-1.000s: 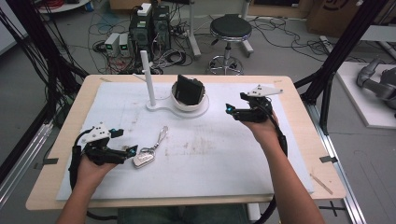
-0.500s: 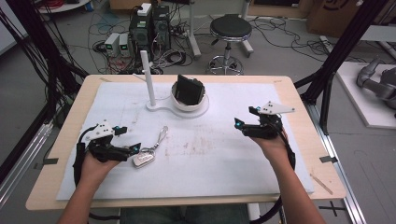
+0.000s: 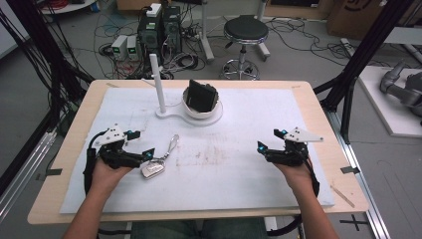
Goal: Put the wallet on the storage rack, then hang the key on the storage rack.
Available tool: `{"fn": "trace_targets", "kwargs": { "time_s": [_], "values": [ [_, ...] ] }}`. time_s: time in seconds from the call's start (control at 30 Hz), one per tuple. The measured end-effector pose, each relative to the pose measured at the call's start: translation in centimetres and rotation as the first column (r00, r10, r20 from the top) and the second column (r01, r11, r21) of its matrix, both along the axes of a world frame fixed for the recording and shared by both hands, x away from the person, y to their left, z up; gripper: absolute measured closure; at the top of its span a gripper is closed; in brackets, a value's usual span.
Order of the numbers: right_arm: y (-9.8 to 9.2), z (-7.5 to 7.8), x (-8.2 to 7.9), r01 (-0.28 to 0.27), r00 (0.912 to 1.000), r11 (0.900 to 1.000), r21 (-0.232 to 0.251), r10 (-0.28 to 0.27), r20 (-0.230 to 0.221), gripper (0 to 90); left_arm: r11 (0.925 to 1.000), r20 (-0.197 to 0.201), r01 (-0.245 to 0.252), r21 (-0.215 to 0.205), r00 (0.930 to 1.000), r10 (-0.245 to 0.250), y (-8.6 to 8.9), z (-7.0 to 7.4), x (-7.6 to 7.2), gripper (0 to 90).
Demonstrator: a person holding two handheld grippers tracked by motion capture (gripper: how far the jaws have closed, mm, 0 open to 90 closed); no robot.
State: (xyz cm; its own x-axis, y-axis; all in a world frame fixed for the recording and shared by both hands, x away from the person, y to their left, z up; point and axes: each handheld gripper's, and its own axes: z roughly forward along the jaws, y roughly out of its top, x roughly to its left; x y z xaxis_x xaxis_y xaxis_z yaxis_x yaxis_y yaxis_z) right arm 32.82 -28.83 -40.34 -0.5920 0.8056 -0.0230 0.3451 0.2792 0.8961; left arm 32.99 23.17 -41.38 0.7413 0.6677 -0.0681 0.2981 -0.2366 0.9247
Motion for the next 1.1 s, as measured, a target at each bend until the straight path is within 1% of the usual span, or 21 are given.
{"fn": "trace_targets", "kwargs": {
  "time_s": [0.1,0.17,0.27,0.4,0.47,0.53,0.6,0.7,0.73,0.87,1.03,1.07,1.1],
  "values": [
    [-0.1,-0.7,0.0,-0.01,0.9999,1.0,-0.017,0.009,-0.011,19.8,0.9999,-0.003,0.007,0.014,1.0,-0.007,-0.5,0.0,0.2,10.1],
    [-0.2,-0.9,0.1,-0.01,0.9998,1.0,-0.019,0.01,-0.018,19.7,0.9998,-0.002,0.01,0.015,1.0,-0.01,-0.7,0.0,0.3,10.1],
    [-0.2,-0.8,-0.1,-0.006,0.9998,1.0,-0.007,0.006,-0.017,19.7,0.9996,-0.005,0.02,0.019,0.9998,-0.019,-1.1,0.0,0.3,10.1],
    [-0.3,-0.7,-0.1,-0.004,1.0,1.0,-0.011,0.004,-0.003,19.7,0.9989,-0.021,0.03,0.036,0.9994,-0.029,-1.6,-0.4,0.4,10.1],
    [-0.3,-0.7,0.0,-0.001,0.9999,1.0,-0.013,0.001,-0.011,19.7,0.9989,-0.033,0.025,0.039,0.9992,-0.023,-1.7,-0.5,0.4,10.1],
    [-0.2,-0.8,0.1,-0.001,0.9999,1.0,-0.019,0.001,-0.013,19.7,0.9983,-0.034,0.024,0.053,0.9992,-0.022,-1.8,-0.5,0.5,10.1],
    [-0.1,-0.8,0.0,-0.006,0.9999,1.0,-0.027,0.006,-0.01,19.7,0.9985,-0.038,0.015,0.053,0.9992,-0.013,-1.8,-0.5,0.5,10.1],
    [0.0,-0.7,-0.1,-0.009,0.9999,1.0,-0.02,0.009,-0.007,19.7,0.9987,-0.046,-0.001,0.051,0.9989,0.003,-2.0,-0.7,0.5,10.1],
    [0.0,-0.7,-0.1,-0.012,0.9999,1.0,-0.02,0.012,-0.006,19.7,0.9983,-0.048,0.0,0.058,0.9988,0.003,-2.0,-0.7,0.6,10.1],
    [0.0,-1.0,0.1,-0.015,0.9997,1.0,-0.023,0.015,-0.022,19.7,0.9975,-0.062,-0.008,0.07,0.998,0.012,-2.7,-1.1,1.1,10.1],
    [0.0,-1.1,0.1,-0.015,0.9996,0.999,-0.029,0.014,-0.024,19.7,0.9933,-0.078,0.0,0.115,0.9969,0.009,-3.8,-1.7,1.6,10.2],
    [0.0,-1.1,0.1,-0.017,0.9996,0.999,-0.03,0.017,-0.023,19.7,0.9929,-0.081,0.0,0.119,0.9967,0.009,-4.0,-1.8,1.6,10.2],
    [0.0,-1.1,0.1,-0.018,0.9995,0.999,-0.027,0.017,-0.027,19.7,0.9911,-0.086,0.003,0.133,0.9963,0.009,-4.3,-2.0,1.7,10.2]
  ]
}}
